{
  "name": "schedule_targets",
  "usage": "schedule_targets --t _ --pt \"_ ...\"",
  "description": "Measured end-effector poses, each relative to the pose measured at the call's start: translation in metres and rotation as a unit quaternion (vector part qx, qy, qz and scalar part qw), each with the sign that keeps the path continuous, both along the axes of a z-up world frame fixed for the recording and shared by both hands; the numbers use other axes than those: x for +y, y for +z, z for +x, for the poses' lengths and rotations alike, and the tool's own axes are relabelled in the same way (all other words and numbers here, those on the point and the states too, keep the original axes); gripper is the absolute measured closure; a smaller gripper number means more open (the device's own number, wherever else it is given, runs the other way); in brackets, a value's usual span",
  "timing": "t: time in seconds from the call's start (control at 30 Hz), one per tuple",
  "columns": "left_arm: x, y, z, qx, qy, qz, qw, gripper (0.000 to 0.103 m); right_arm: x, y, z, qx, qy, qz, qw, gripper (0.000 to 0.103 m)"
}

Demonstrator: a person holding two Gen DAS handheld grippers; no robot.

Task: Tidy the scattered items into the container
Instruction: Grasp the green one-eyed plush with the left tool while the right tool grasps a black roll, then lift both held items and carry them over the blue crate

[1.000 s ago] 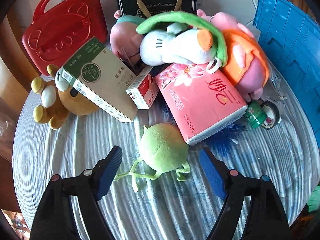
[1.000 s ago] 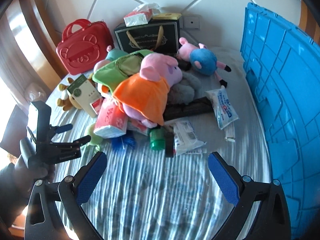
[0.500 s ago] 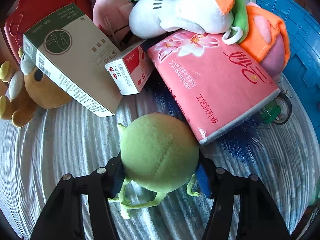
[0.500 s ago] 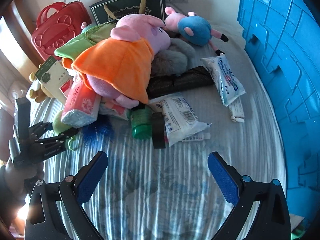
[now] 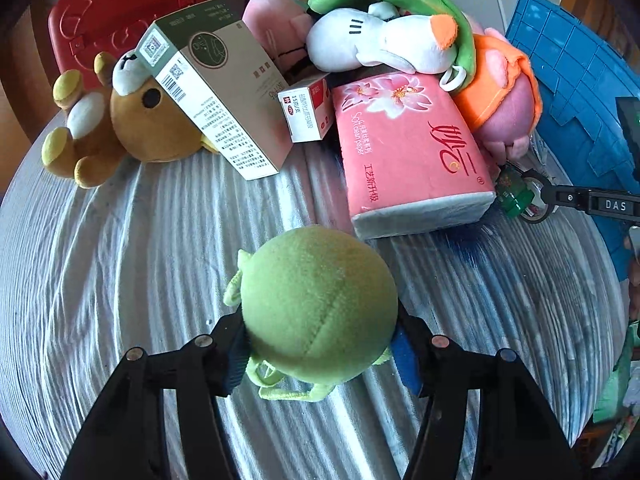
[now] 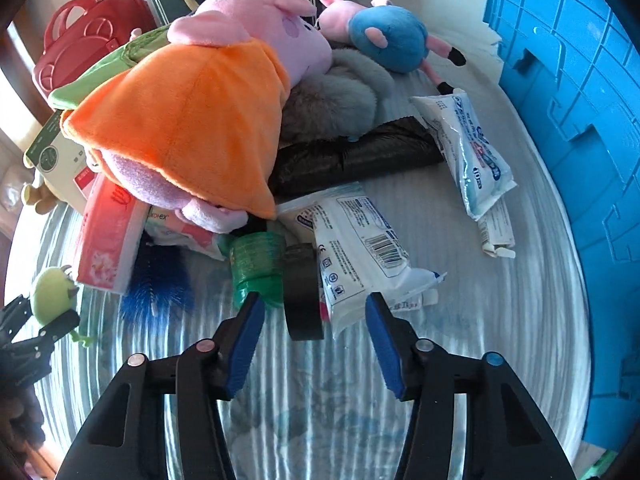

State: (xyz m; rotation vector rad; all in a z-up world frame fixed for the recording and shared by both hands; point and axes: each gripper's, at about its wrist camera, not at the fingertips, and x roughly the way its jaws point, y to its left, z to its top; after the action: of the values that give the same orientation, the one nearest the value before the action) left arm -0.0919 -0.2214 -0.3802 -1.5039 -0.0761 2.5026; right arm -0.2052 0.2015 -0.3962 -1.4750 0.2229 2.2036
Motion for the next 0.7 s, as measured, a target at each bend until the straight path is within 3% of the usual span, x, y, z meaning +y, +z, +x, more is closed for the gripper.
schedule_targets --t 0.03,0.1,0.3,0.7 --pt "0.0 0.001 0.003 -0.001 0.002 0.002 1.0 0.044 0.0 -0.003 -0.002 -0.001 0.001 -0.001 1.0 0.058" --pt "0.001 0.002 0.007 -0.003 0.004 0.006 1.0 0.044 0.001 -0.006 -0.004 -0.004 0.004 0.001 1.0 0.076" --pt "0.011 0.009 0.015 0.0 0.002 0.013 0.9999 0.044 -0.002 -0.005 -0.005 -0.006 0.006 -0.001 1.0 0.085" --pt "0.009 0.024 0.01 0.007 0.003 0.016 0.9998 0.044 -0.009 -0.005 0.027 -0.009 -0.009 -0.05 0.999 0.085"
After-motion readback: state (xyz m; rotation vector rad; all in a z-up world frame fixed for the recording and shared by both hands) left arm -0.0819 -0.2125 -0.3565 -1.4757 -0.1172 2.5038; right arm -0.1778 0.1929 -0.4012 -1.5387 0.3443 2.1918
